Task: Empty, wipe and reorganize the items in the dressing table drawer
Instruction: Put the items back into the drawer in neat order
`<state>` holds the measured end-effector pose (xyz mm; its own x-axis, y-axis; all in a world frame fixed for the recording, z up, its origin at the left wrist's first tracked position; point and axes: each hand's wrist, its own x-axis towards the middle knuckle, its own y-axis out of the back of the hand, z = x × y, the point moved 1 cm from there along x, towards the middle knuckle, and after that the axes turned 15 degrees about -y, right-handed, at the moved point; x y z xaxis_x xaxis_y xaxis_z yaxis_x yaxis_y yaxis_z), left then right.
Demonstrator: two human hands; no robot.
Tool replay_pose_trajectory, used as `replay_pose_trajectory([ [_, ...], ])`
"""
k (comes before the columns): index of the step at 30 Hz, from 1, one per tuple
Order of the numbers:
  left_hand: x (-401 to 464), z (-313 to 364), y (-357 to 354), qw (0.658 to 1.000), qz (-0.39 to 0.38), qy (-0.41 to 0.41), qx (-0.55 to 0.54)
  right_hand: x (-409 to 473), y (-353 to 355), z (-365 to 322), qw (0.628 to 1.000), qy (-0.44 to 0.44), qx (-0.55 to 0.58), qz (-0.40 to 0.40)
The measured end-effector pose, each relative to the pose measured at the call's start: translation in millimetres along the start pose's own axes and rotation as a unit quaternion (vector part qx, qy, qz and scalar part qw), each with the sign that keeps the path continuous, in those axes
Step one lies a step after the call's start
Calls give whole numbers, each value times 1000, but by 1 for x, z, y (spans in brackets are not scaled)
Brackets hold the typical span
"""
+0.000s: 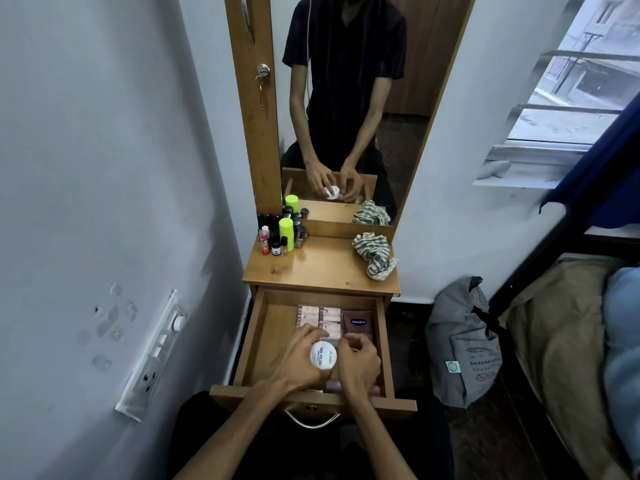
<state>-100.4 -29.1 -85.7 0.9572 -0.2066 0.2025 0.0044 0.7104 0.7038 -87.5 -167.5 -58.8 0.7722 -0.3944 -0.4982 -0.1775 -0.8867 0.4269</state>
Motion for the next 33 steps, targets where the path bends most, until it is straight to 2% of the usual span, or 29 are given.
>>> replay_pose_trajectory([
  [3, 8, 2, -4, 999, -33, -2, 10, 1, -8, -1, 996, -10, -88, -20],
  [7, 13, 1, -14, 998, -54, 3, 24, -3, -10, -2, 991, 8, -134, 3],
  [12, 23, 7, -25, 995, -84, -16, 56, -7, -5, -2, 995, 4, -98, 17],
  [23, 25, 11, -31, 995, -85, -31, 42, -7, -2, -4, 997, -23, -67, 11],
  [25, 24, 9, -24, 997, -50, -42, 37, -9, -2, -4, 998, -21, -54, 9],
  [28, 30, 6, 5, 995, 82, -33, 40, -11, 0, -5, 999, -15, -26, 20],
  [33, 70, 1, 85, 958, 265, 29, 103, -15, 5, -7, 1000, -13, -2, 23],
])
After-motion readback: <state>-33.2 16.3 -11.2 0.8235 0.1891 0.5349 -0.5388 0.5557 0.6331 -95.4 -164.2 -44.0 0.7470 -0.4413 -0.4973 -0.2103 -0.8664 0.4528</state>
